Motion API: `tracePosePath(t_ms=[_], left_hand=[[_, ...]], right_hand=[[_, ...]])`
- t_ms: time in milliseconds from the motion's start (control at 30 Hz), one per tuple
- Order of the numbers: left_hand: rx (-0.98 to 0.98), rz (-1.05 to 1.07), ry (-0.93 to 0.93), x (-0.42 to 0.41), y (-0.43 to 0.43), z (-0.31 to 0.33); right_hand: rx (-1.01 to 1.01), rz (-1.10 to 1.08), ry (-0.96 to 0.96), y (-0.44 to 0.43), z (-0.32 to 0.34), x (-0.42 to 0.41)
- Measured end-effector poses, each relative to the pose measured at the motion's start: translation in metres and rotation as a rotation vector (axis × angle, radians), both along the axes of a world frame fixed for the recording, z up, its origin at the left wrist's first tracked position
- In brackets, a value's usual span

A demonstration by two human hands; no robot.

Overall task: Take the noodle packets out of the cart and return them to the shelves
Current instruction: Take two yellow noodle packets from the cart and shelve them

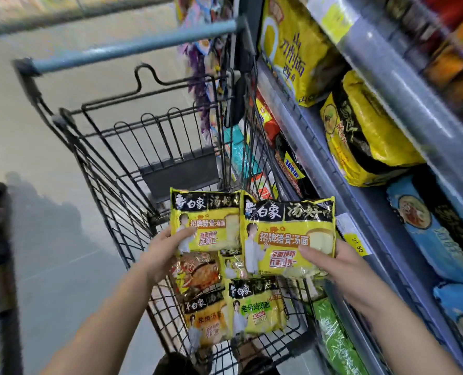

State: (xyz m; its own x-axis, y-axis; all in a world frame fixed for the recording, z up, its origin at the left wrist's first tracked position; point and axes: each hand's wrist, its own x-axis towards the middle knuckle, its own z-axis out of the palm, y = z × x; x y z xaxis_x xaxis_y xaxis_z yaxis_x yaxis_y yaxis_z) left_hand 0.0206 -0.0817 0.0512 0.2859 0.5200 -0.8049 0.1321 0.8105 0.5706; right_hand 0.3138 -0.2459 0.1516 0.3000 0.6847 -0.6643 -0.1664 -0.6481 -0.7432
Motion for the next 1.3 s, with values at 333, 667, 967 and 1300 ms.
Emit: tracePosePath(t_ms=[333,667,967,1300], left_hand=[[0.411,0.007,-0.07,-0.035,0.008,0.187],[0.665,-0.114,-0.269,-0.069,-0.001,0.28],[0.754,-0.328,-0.436,-0.091,-0.04,0.314],[0.627,-0.678,-0.583,-0.019,-0.169,0.357]], right_hand=[[0.318,-0.005,0.051,0.011,0.106,-0.011],[0.528,-0.107,-0.159,-0.038,0.206,-0.055],[0.535,-0.393,-0.254,-0.159,0.237,-0.153],[0.518,-0.885,-0.43,-0.356,0.277,-0.222]])
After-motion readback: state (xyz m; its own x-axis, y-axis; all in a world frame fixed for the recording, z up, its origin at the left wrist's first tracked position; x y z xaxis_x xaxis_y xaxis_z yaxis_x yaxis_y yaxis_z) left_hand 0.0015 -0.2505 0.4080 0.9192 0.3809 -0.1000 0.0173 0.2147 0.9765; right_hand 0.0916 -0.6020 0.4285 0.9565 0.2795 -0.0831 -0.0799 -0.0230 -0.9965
